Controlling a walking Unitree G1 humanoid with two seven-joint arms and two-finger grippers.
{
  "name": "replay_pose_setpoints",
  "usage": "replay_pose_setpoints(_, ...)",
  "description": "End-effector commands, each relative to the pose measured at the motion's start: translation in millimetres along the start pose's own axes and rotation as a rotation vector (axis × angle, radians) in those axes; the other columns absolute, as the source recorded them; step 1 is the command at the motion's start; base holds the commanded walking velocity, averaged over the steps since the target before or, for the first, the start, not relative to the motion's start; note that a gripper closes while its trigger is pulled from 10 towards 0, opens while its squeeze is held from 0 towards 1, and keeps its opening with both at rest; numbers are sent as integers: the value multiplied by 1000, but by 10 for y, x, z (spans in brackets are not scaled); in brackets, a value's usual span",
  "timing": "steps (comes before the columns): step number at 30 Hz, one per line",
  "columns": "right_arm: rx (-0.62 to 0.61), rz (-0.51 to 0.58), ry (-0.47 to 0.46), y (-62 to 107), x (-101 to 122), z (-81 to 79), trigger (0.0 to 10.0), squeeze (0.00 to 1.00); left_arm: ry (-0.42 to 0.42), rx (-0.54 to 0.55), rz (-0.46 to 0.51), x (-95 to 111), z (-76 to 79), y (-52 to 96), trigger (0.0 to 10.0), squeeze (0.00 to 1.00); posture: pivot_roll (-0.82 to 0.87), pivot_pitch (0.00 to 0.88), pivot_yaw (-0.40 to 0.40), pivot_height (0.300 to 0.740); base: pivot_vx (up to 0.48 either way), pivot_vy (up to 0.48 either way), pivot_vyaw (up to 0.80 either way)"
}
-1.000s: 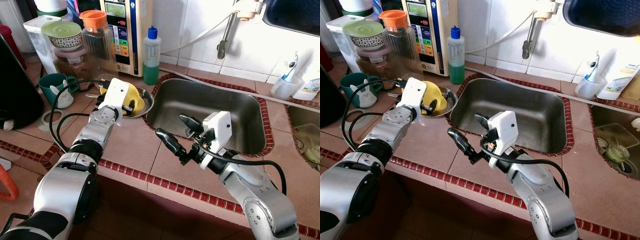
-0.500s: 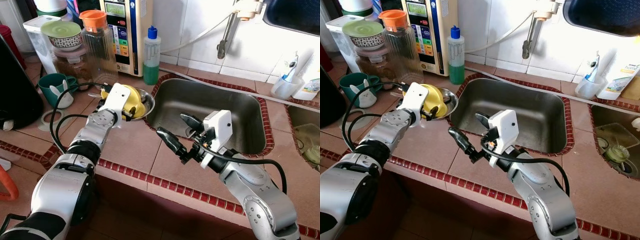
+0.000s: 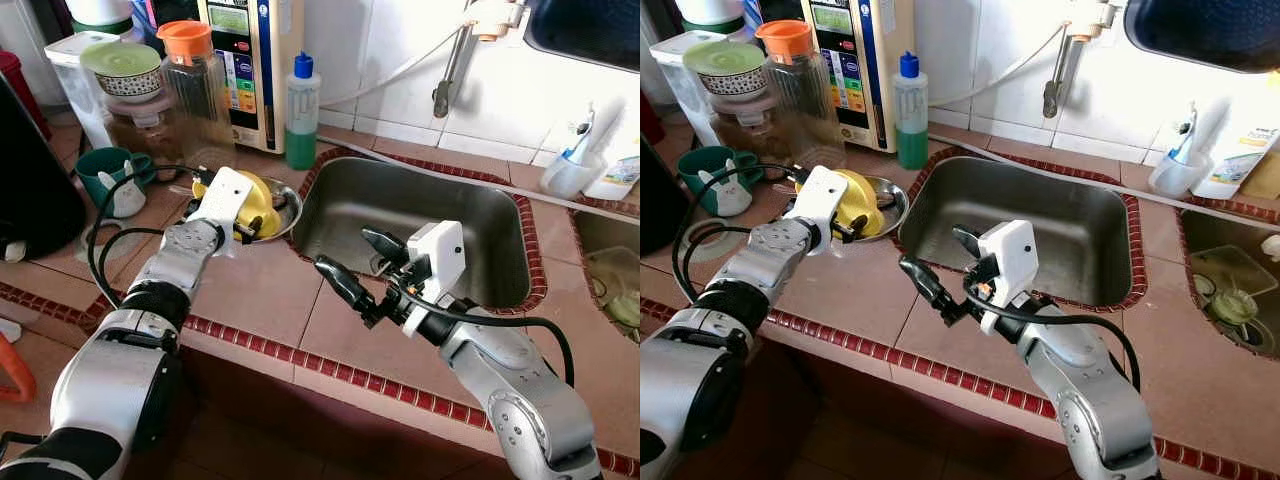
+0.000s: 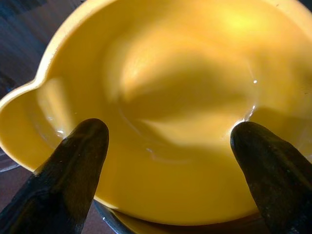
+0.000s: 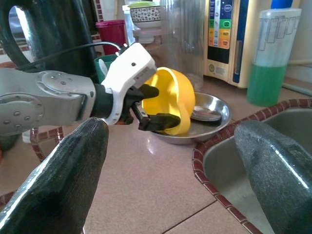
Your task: Kitchen organization
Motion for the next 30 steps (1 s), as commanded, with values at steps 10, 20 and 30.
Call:
replay_pose_setpoints(10,2,14,20,-4,60,49,10000,980,-14,-61,-92,-333,113,70,10000,0,116,0,-3,740,0,0,0)
replay_pose_setpoints(20,5,12,21,-14,60,64,10000,980,-19,-88,-91,-419,152,163,10000,0,134,0,-6,740,0,0,0)
replay_pose_setpoints(30,10,11,22,-29,52,77,10000,976,-32,-79,-93,-437,103,320,10000,0,143,0,-7,740,0,0,0)
Point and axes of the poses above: a point about 5 cm out from each wrist's last joint towards the gripper, its own y axis pointing back from the gripper into the wrist, its own x axis along the axis of the wrist's last joint, z = x × y, the point moved 2 cm from there along -y, pointing out of the wrist towards the gripper, and after that the axes turned 6 degrees about -y, right-handed, at the moved point
